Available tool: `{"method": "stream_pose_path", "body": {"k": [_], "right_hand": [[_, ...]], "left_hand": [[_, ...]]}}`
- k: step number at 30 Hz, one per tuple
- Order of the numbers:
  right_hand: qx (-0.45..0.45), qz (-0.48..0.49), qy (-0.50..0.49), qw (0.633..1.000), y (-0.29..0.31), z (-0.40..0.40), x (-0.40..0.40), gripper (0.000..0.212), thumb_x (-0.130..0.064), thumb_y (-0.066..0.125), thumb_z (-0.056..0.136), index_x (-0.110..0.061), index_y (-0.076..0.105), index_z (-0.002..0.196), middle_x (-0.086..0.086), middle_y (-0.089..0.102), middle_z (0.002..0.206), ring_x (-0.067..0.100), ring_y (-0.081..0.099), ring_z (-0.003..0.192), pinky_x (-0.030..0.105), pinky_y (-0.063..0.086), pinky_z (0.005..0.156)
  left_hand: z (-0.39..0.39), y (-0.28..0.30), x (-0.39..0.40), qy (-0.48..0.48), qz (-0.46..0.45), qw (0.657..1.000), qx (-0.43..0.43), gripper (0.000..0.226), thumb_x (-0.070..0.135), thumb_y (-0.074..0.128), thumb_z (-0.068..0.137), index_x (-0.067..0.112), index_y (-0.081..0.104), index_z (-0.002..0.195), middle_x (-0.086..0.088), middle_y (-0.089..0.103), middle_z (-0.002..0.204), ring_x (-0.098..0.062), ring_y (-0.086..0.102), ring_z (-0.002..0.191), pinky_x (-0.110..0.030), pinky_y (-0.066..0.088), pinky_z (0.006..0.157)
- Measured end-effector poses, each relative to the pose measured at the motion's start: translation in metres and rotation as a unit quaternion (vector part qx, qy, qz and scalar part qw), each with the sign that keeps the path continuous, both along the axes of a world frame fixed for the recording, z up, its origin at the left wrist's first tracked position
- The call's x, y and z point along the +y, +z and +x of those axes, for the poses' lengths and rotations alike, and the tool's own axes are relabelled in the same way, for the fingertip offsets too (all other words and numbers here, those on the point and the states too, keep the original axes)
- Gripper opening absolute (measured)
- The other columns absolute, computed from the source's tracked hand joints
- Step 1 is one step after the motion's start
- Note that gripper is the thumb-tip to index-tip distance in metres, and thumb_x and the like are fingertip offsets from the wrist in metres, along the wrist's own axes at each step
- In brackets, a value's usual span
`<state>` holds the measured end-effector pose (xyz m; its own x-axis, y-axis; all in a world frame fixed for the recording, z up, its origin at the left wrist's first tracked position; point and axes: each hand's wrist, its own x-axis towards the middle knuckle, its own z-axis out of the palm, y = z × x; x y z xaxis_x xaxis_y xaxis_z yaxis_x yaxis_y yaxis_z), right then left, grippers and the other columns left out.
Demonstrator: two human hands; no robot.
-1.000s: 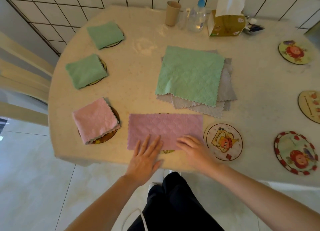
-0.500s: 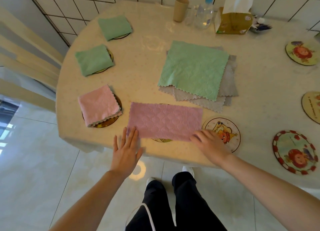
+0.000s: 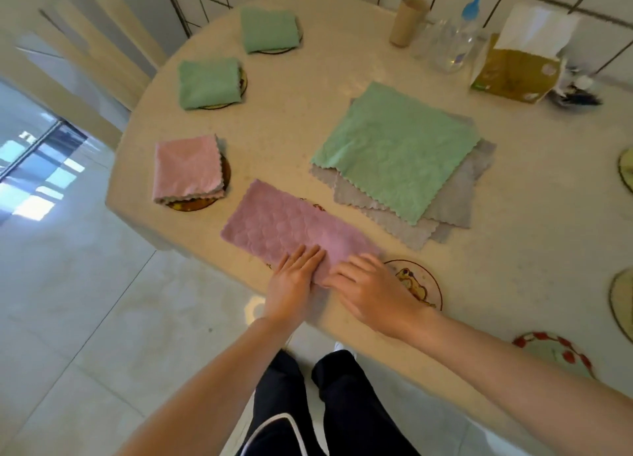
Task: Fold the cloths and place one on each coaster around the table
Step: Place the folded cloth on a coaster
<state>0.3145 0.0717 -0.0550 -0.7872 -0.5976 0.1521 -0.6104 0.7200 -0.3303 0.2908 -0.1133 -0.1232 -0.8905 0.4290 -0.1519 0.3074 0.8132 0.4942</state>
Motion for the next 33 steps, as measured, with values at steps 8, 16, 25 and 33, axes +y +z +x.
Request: {"method": "stream_pose_path", "body": {"k": [8,16,25,33], "right_hand": [[-0.181,0.078,-0.138,0.971,-0.015,-0.045,0.073,0.058,-0.012,0.052,0.093,-0.022,0.028,0.145,0.0,0.038,0.141,0.015,0.037,0.13,0.033,0.036,0.109],[-0.132,0.027,0.054,0.989,-0.033,-0.09,0.03,0.052,-0.009,0.06,0.085,-0.018,0.046,0.134,0.0,0.051,0.137,0.016,0.047,0.126,0.037,0.04,0.107],[-0.266,-0.109,0.093,0.953,-0.03,-0.075,0.015,0.015,-0.023,0.057,0.089,-0.012,0.065,0.094,-0.004,0.067,0.084,0.009,0.063,0.075,0.032,0.054,0.065],[-0.383,-0.24,-0.233,0.861,-0.044,-0.128,-0.054,0.019,-0.021,0.049,0.094,-0.014,0.06,0.108,0.004,0.066,0.097,0.024,0.062,0.09,0.041,0.051,0.08]], "left_hand": [[-0.004,0.041,-0.022,0.135,0.185,0.95,-0.211,0.045,0.003,0.039,0.096,0.024,0.057,0.132,0.017,0.055,0.127,0.0,0.044,0.121,-0.015,0.032,0.103],[-0.01,0.049,-0.042,0.119,0.203,0.931,-0.279,0.051,0.014,0.045,0.096,0.062,0.058,0.108,0.01,0.069,0.111,-0.005,0.059,0.096,-0.026,0.046,0.089],[-0.004,0.033,-0.069,0.269,0.267,0.83,-0.409,0.051,0.054,0.049,0.09,0.005,0.065,0.095,-0.006,0.063,0.093,-0.018,0.055,0.082,-0.035,0.047,0.083],[-0.036,0.035,-0.064,0.462,0.405,0.722,-0.318,0.016,0.033,0.056,0.094,0.021,0.063,0.102,-0.005,0.07,0.105,-0.021,0.068,0.097,-0.044,0.058,0.081]]}}
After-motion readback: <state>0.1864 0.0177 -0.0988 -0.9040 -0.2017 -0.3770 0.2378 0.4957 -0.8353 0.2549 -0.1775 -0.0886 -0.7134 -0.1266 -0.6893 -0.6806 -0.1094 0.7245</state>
